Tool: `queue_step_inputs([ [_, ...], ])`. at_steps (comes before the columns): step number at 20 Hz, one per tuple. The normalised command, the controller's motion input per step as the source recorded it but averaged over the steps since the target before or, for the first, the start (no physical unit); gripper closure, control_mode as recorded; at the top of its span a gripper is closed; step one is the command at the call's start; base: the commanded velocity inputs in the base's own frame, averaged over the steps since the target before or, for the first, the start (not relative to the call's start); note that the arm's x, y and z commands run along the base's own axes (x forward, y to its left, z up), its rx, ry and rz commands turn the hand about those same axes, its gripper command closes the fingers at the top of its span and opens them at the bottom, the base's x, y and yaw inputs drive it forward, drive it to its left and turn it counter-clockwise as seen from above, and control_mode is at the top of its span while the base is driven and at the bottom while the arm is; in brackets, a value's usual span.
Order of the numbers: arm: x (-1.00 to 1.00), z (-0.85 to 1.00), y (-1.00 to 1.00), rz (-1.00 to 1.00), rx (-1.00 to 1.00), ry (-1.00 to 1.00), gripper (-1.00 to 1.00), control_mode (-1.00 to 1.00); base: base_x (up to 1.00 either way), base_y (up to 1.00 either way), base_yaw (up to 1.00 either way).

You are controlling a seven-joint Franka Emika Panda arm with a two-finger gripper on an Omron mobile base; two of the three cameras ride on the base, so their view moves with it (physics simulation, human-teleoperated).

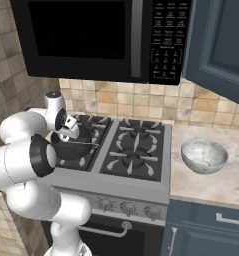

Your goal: Open the cabinet and move the ladle to the pot. Then close the cabinet.

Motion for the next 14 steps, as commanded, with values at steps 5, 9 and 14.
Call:
queue_step_inputs([
  [5, 0.33, -0.25, 0.00, 0.00, -0.01, 0.00, 1.00, -1.00, 0.00, 0.00, 0.00],
  [9, 0.33, -0.18, 0.02, 0.00, -0.01, 0.00, 1.00, -1.00, 0.00, 0.00, 0.00],
  [14, 0.29, -0.10, 0.03, 0.00, -0.01, 0.00, 1.00, -1.00, 0.00, 0.00, 0.00],
])
